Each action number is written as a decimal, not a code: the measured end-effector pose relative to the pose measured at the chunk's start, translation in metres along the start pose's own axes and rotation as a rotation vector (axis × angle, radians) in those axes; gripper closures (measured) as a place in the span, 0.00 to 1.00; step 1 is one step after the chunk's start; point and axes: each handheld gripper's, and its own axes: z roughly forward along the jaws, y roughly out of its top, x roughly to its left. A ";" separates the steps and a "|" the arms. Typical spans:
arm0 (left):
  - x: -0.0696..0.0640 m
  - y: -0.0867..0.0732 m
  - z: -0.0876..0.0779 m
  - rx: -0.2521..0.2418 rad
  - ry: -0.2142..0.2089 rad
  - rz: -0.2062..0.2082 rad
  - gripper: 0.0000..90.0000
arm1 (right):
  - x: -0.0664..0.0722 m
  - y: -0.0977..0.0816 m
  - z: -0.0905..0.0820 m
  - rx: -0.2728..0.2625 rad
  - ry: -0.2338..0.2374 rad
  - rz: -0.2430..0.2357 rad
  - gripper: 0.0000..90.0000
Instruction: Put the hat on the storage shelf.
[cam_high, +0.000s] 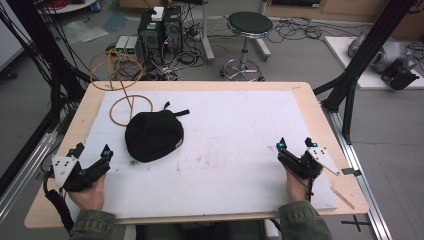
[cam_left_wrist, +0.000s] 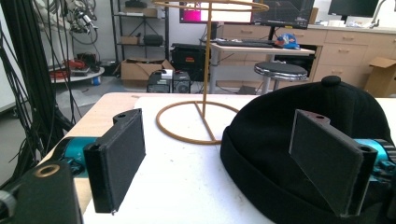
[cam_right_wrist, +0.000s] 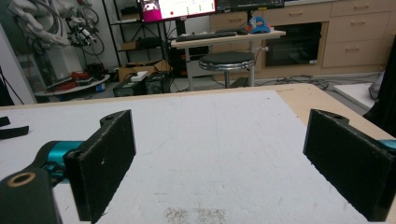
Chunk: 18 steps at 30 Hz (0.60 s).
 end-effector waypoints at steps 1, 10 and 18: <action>0.000 0.000 0.000 -0.001 0.000 0.001 0.21 | 0.000 0.000 0.000 -0.001 0.000 0.000 0.09; 0.000 0.000 0.001 -0.001 -0.012 -0.005 0.21 | -0.001 0.000 0.001 0.004 -0.002 0.008 0.09; 0.000 -0.001 0.001 0.010 -0.013 -0.003 0.21 | -0.002 -0.001 0.001 0.004 0.004 0.024 0.09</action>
